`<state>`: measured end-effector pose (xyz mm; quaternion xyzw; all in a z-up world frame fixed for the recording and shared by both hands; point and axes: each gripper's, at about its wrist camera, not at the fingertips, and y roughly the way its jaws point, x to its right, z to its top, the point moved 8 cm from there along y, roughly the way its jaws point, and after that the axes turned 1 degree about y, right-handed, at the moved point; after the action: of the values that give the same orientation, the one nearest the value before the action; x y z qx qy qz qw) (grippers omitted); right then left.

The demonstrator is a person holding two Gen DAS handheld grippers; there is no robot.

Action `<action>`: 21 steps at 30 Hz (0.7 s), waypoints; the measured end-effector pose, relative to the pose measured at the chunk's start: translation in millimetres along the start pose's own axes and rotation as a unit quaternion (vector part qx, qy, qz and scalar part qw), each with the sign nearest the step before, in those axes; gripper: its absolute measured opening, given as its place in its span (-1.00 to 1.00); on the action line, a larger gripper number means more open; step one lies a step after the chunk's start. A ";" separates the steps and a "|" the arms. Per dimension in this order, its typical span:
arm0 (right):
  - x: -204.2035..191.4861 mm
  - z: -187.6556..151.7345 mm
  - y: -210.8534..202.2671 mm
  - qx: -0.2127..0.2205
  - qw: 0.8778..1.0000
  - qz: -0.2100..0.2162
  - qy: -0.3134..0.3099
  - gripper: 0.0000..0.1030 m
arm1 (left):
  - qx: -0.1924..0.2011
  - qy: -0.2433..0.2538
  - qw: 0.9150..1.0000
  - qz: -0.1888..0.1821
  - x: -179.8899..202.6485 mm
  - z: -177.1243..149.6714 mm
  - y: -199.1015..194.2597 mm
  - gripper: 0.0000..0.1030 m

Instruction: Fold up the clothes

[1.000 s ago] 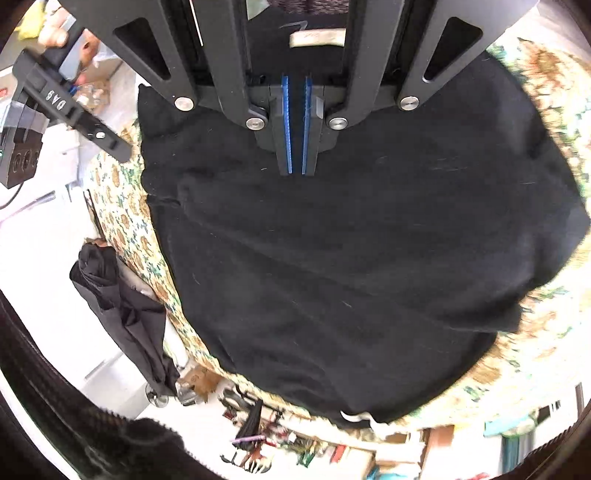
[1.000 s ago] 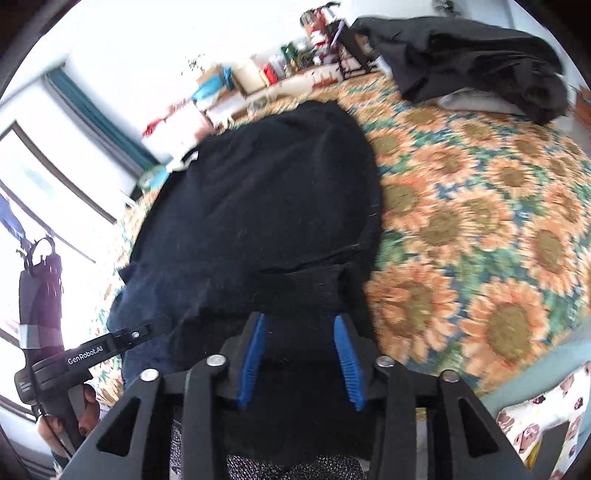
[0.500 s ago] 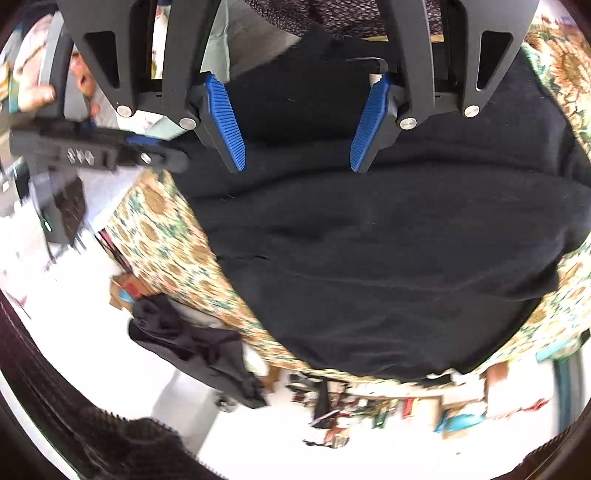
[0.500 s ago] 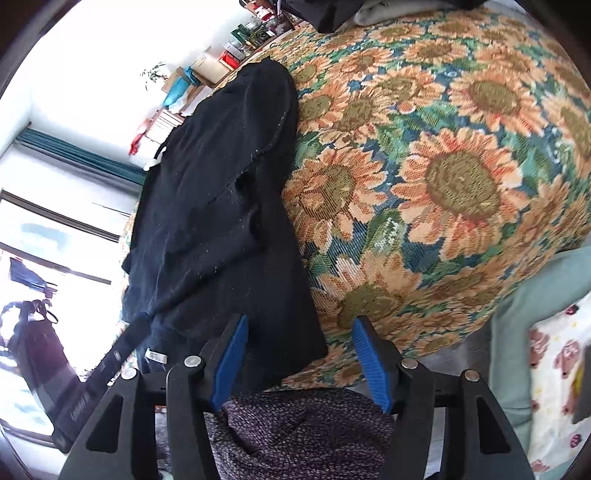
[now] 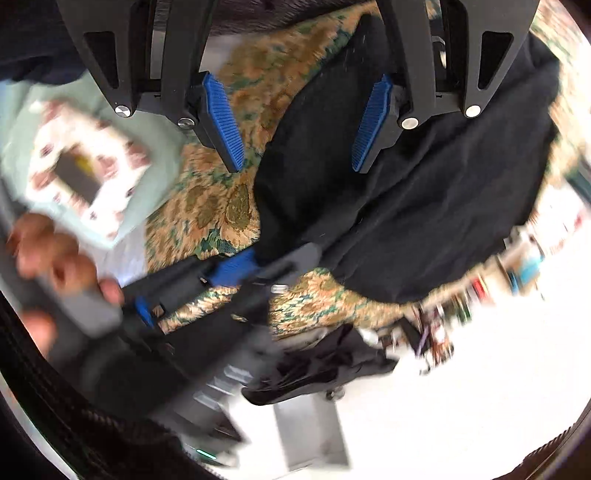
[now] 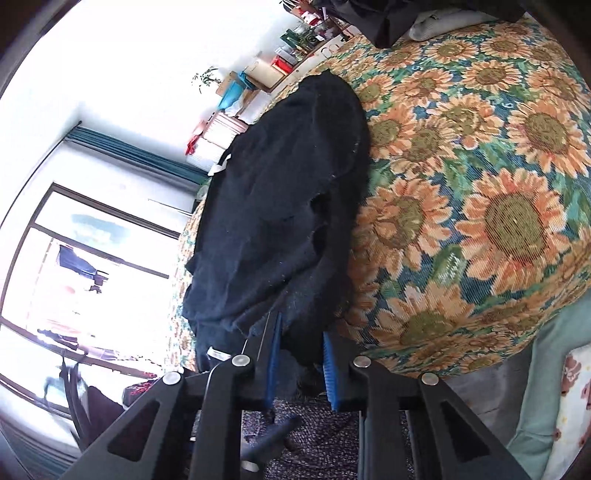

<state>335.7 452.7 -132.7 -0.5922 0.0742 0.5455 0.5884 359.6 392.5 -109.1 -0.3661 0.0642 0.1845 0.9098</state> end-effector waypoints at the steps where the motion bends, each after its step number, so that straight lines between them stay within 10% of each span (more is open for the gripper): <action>1: -0.7 0.2 0.1 -0.002 1.000 0.001 -0.001 -0.56 | 0.005 0.014 1.000 0.018 3.7 1.8 3.3 0.21; 21: -2.7 5.1 1.7 -0.021 0.999 0.030 -0.005 -0.56 | 0.063 0.041 0.996 0.054 -5.2 24.0 23.6 0.29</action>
<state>330.5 454.7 -130.3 -0.5994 0.0777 0.5670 0.5596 345.3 423.3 -105.6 -0.3111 0.1329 0.2133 0.9166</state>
